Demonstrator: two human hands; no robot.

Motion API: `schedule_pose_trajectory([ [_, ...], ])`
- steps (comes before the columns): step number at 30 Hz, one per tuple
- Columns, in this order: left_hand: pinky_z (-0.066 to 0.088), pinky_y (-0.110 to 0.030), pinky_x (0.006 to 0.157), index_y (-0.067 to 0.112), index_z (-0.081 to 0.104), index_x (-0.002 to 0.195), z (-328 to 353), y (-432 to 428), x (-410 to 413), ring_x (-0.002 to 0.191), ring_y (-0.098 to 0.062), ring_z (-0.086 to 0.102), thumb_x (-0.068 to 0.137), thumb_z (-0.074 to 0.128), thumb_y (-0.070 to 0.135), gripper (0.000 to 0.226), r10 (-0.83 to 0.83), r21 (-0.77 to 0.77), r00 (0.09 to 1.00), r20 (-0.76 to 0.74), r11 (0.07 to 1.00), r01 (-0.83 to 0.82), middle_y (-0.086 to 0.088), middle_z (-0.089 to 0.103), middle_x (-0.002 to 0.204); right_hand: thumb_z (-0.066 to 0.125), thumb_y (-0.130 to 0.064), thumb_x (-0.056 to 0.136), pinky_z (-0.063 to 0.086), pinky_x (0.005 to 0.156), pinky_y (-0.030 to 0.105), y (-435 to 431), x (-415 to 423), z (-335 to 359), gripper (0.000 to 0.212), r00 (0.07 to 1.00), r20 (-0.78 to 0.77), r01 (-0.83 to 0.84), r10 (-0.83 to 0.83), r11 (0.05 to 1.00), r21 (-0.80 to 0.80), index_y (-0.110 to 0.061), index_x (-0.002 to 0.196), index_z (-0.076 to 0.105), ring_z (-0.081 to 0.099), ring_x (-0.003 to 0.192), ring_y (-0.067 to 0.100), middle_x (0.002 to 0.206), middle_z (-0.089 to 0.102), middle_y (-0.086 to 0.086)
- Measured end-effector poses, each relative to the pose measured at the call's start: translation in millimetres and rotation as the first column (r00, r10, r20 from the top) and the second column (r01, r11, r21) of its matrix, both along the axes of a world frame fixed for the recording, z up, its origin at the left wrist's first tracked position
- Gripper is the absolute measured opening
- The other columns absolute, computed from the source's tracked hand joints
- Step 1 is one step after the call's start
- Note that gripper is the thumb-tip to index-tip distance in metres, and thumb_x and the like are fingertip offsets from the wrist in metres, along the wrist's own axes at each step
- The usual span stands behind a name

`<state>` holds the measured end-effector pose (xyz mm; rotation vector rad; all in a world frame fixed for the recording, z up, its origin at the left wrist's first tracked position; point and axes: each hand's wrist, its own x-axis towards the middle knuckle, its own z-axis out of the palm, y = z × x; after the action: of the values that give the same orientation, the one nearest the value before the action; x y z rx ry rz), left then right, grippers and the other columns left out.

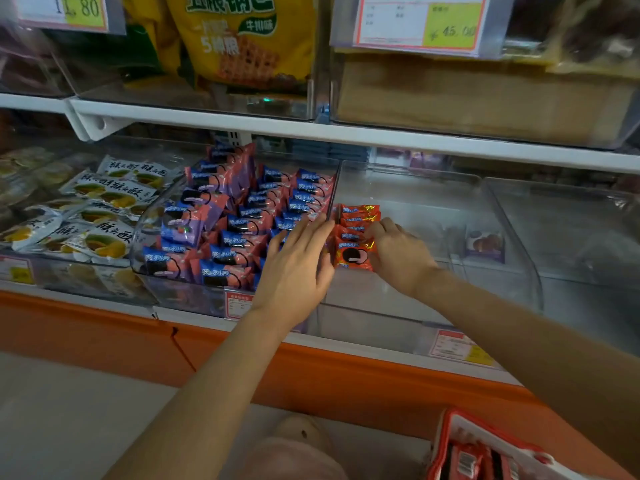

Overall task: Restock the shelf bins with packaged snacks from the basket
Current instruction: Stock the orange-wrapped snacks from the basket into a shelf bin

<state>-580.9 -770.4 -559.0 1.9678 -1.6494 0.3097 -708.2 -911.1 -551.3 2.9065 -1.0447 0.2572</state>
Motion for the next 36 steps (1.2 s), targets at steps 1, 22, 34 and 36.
schedule_pose_trajectory([
  [1, 0.033, -0.053, 0.105, 0.008, 0.048, 0.137, 2.1, 0.9, -2.9, 0.134, -0.028, 0.041, 0.092, 0.033, 0.026, 0.051, 0.023, 0.018, 1.000, -0.001, 1.000, -0.023, -0.011, 0.050, 0.141, 0.050, -0.021, 0.095, 0.044, 0.089, 0.038, 6.7, -10.0, 4.2, 0.036, 0.999, 0.039, -0.017, 0.016, 1.000, 0.020, -0.012, 0.129, 0.044, 0.049, 0.117, 0.026, 0.130, 0.047, 0.008],
  [22, 0.052, -0.049, 0.085, 0.012, 0.070, 0.102, -80.7, 62.2, -194.8, 0.102, -0.031, 0.065, 0.045, 0.087, -0.002, 0.061, -0.087, 0.175, 0.995, -0.046, 0.980, 0.094, -0.011, 0.064, 0.111, 0.042, -0.021, 0.082, 0.048, 0.063, 0.027, 102.9, -292.6, -87.9, 0.017, 0.987, 0.150, 0.080, -0.065, 0.992, -0.094, -0.016, 0.088, 0.057, 0.056, 0.071, 0.018, 0.079, 0.054, -0.001],
  [34, 0.014, -0.035, 0.113, 0.019, 0.037, 0.140, -160.7, 75.5, -274.9, 0.133, -0.019, 0.030, 0.097, 0.041, 0.016, 0.044, -0.450, 0.716, 0.890, -0.078, 0.596, 0.364, 0.001, 0.039, 0.142, 0.039, -0.049, 0.097, 0.024, 0.115, 0.040, 167.6, -378.4, -196.9, 0.063, 0.872, -0.309, 0.488, -0.381, 0.732, 0.476, -0.027, 0.150, 0.012, 0.012, 0.143, 0.030, 0.154, 0.013, -0.001],
  [36, 0.017, -0.035, 0.112, 0.017, 0.038, 0.139, -168.3, 76.8, -279.5, 0.131, -0.022, 0.033, 0.097, 0.042, 0.019, 0.042, -0.455, 0.751, 0.889, -0.052, 0.569, 0.335, -0.002, 0.041, 0.139, 0.043, -0.048, 0.096, 0.028, 0.114, 0.039, 171.5, -380.0, -200.2, 0.067, 0.863, -0.311, 0.505, -0.399, 0.718, 0.479, -0.026, 0.150, 0.011, 0.013, 0.142, 0.031, 0.154, 0.016, 0.000],
])
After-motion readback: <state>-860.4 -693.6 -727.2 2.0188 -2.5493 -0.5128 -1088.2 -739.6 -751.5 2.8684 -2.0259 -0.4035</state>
